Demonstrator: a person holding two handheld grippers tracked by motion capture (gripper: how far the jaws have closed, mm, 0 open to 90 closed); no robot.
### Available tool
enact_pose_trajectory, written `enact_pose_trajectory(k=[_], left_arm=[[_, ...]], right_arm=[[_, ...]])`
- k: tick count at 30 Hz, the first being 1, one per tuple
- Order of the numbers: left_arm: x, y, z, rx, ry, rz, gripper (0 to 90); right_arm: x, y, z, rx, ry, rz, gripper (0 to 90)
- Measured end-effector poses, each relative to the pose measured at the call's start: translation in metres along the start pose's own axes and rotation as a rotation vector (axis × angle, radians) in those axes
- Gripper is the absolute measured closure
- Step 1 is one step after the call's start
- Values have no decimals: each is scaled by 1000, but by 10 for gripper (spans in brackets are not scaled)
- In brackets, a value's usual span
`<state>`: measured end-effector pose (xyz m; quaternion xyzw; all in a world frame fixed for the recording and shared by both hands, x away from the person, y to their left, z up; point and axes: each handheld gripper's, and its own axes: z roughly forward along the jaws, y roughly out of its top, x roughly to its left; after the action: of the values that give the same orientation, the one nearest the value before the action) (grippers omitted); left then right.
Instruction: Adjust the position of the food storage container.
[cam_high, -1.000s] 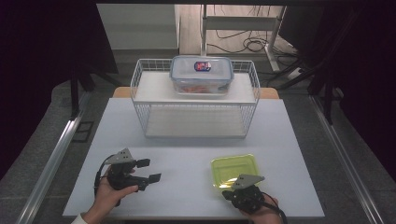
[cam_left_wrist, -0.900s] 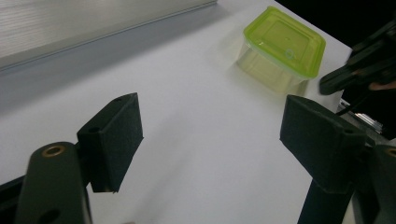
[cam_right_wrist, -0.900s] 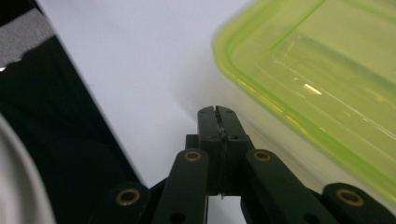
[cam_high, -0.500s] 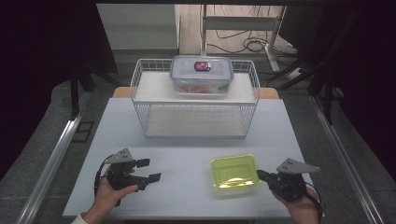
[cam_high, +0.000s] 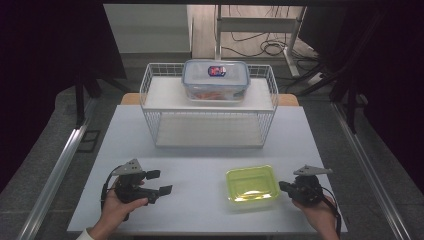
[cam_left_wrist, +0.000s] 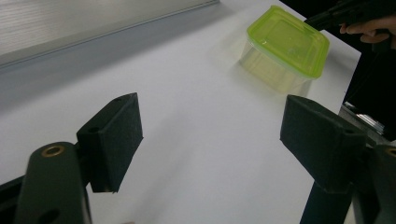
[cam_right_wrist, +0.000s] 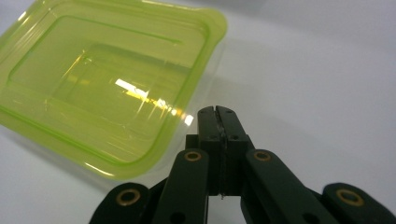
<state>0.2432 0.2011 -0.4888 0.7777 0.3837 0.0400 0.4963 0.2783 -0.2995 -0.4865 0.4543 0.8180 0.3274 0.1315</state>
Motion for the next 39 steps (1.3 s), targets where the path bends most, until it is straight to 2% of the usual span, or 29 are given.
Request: enact_pose_trajectory(k=[1,9,12,13,14,16,17,23,28,33,39], left_arm=[[0,0,0,-1,0,-1,207],[1,0,-1,-3,1,0,208],[1,0,-1,-3,2,-1,207],[1,0,-1,-2,2,-1,207],[1,0,-1,-2,2,-1,208],[1,0,-1,-3,2,-1,207],[1,0,-1,-3,2,-1,207],[2,0,-1,-2,3,0,208],[2,0,-2,-2,5,0,207],[2,0,-1,0,6,1,207],[2,-1,-1,2,6,3,207]], right_arm=[[1,1,2,16,-15,-2,895],[8,2,6,30,-20,-13,894],[16,5,9,36,-11,-32,895],[23,8,12,41,-8,-47,895],[23,8,12,41,-8,-47,895],[34,12,17,48,10,-77,894],[34,12,17,48,10,-77,894],[59,24,30,51,36,-136,894],[69,31,40,56,56,-151,894],[84,38,52,65,82,-187,894],[90,42,57,61,92,-197,894]])
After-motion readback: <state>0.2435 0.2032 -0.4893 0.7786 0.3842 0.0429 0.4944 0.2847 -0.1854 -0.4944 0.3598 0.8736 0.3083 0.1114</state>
